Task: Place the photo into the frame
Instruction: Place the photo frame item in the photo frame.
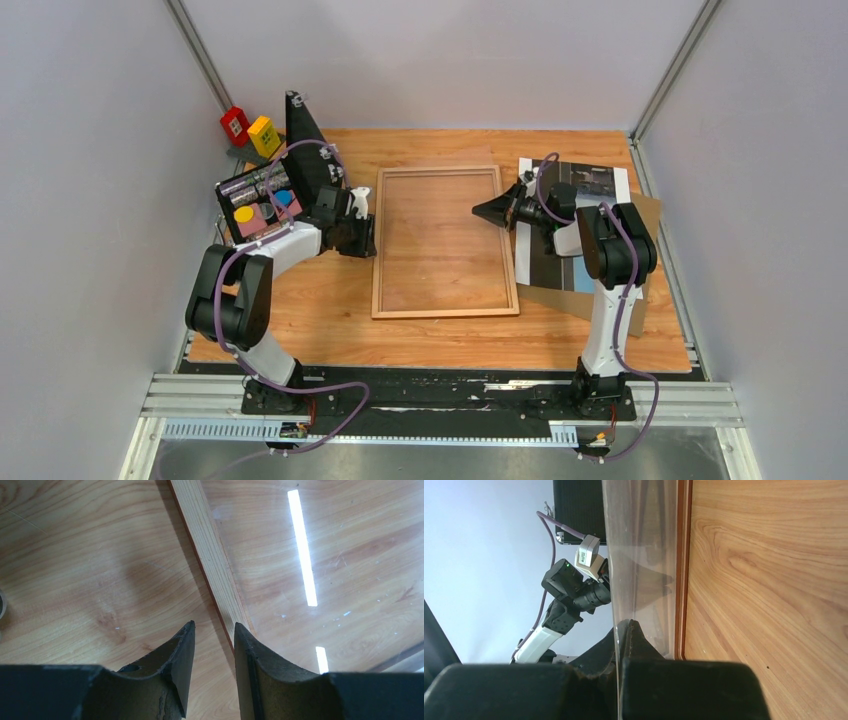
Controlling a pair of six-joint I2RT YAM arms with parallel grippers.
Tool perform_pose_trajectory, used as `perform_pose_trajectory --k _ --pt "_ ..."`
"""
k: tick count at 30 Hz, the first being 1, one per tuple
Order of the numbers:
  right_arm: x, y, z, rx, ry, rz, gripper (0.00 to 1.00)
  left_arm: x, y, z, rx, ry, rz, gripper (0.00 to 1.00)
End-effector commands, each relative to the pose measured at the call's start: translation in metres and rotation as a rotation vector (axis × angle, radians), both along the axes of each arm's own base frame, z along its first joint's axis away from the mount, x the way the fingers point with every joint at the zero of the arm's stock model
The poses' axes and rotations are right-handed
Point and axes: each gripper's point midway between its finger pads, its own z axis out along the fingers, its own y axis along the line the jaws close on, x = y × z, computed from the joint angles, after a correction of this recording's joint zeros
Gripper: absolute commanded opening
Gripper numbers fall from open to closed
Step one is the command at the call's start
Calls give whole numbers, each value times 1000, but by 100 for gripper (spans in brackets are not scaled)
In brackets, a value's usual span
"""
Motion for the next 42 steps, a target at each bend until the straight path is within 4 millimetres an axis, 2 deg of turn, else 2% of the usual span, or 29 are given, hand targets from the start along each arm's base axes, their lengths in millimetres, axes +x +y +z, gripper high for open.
perform_pose_trajectory --k 1,20,42 --pt "1 -1 15 -2 -90 -21 0 8 -1 3 -2 -32 6 43" --pt "-4 -1 3 -50 -99 -67 0 8 -3 5 -7 -34 2 44" --pt "-5 6 -14 -42 1 -49 0 7 -6 3 2 -32 -9 44"
